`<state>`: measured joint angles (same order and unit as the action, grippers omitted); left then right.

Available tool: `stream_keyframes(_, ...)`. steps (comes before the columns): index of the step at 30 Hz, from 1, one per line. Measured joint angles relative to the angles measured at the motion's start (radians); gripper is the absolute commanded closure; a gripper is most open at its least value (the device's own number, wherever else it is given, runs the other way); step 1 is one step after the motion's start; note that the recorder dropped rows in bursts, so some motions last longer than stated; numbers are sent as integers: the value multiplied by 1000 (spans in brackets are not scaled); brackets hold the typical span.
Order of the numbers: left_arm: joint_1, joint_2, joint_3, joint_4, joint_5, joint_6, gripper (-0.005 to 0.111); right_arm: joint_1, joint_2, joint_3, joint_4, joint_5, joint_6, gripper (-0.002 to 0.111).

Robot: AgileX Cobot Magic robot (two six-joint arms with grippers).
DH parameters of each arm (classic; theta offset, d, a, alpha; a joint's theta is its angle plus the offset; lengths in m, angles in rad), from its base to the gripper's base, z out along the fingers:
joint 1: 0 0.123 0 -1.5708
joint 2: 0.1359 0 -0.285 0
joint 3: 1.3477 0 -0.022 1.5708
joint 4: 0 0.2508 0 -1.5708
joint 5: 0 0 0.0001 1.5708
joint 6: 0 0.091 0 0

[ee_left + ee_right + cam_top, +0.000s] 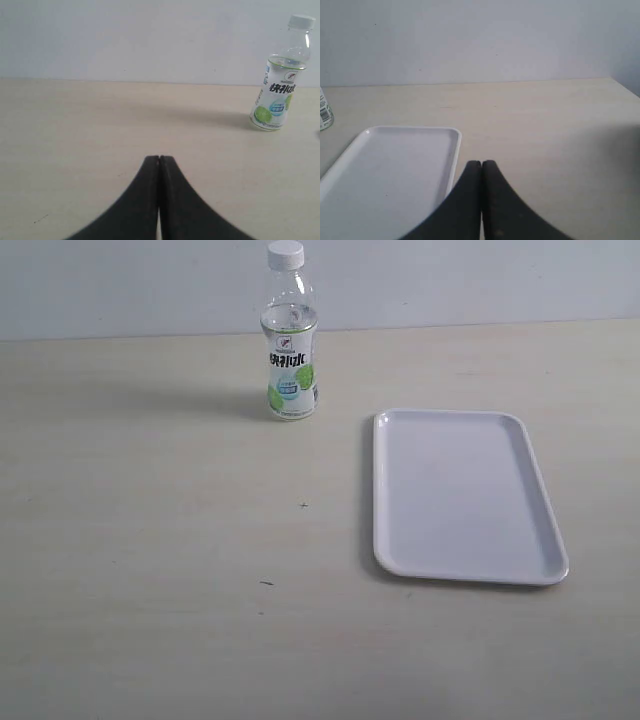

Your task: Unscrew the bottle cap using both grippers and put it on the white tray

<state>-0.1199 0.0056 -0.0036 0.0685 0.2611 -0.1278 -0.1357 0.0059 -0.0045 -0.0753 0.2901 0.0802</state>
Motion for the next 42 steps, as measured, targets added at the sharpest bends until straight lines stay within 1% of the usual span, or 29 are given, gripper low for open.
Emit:
stream_keyframes(22, 0, 0, 0, 0, 0, 0, 107, 0, 0, 0, 0, 0, 0, 108)
stream_keyframes(26, 0, 0, 0, 4, 0, 52, 107, 0, 0, 0, 0, 0, 0, 108)
stream_keyframes(28, 0, 0, 0, 0, -28, 57, 107, 0, 0, 0, 0, 0, 0, 108)
stream_keyframes(31, 0, 0, 0, -10, -82, -13, 107, 0, 0, 0, 0, 0, 0, 108)
stream_keyframes(36, 0, 0, 0, -20, -114, -146, 107, 0, 0, 0, 0, 0, 0, 108)
stream_keyframes(42, 0, 0, 0, -22, -127, -183, 107, 0, 0, 0, 0, 0, 0, 108)
